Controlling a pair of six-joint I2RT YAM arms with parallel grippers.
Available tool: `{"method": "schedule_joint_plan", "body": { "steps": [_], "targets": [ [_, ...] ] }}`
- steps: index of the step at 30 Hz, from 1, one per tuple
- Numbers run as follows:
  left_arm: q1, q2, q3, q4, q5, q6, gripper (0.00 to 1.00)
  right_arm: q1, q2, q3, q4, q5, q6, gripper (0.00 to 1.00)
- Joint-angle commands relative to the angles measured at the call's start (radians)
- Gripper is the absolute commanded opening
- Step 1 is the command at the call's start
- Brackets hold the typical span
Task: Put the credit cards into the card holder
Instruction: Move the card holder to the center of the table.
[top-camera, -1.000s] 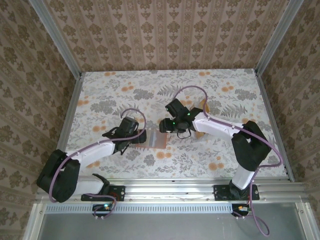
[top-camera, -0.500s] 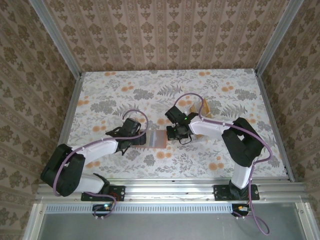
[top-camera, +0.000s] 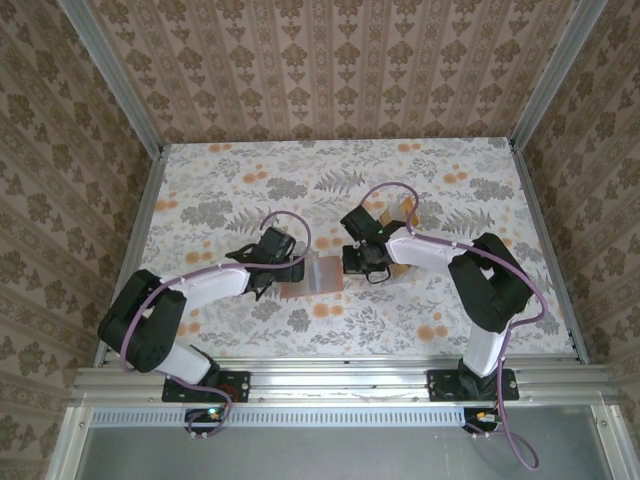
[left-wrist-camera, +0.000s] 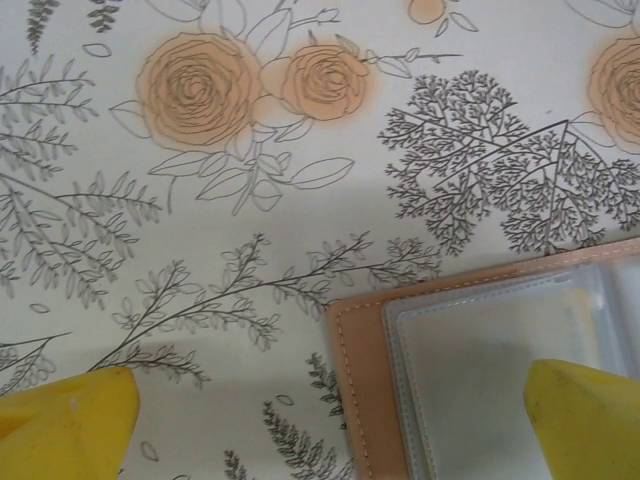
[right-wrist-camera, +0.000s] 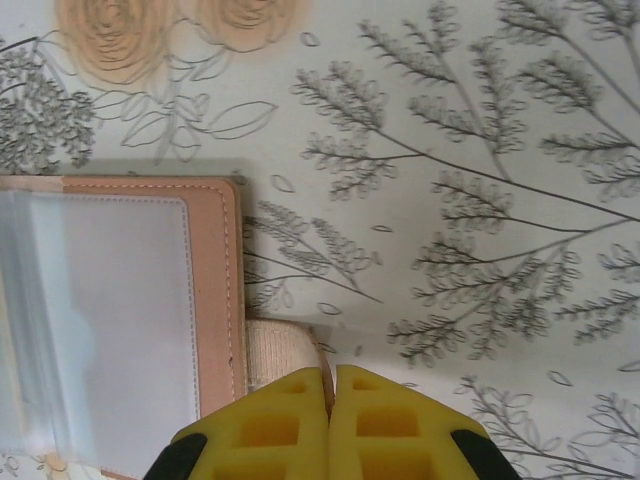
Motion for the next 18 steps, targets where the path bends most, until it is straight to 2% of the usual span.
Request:
{"method": "schedule_joint_plan", "body": {
  "steps": [1,18],
  "targets": [
    [-0.014,0.015,0.016,0.001,-0.004,0.017,1.0,-0.008,-0.041,-0.02,-0.002,0.041,-0.008,0.0],
    [-0.043,-0.011,-0.088,0.015,-0.04,-0.041,1.0,-0.009,-0.052,-0.035,0.006,0.032,0.001,0.01]
  ]
}}
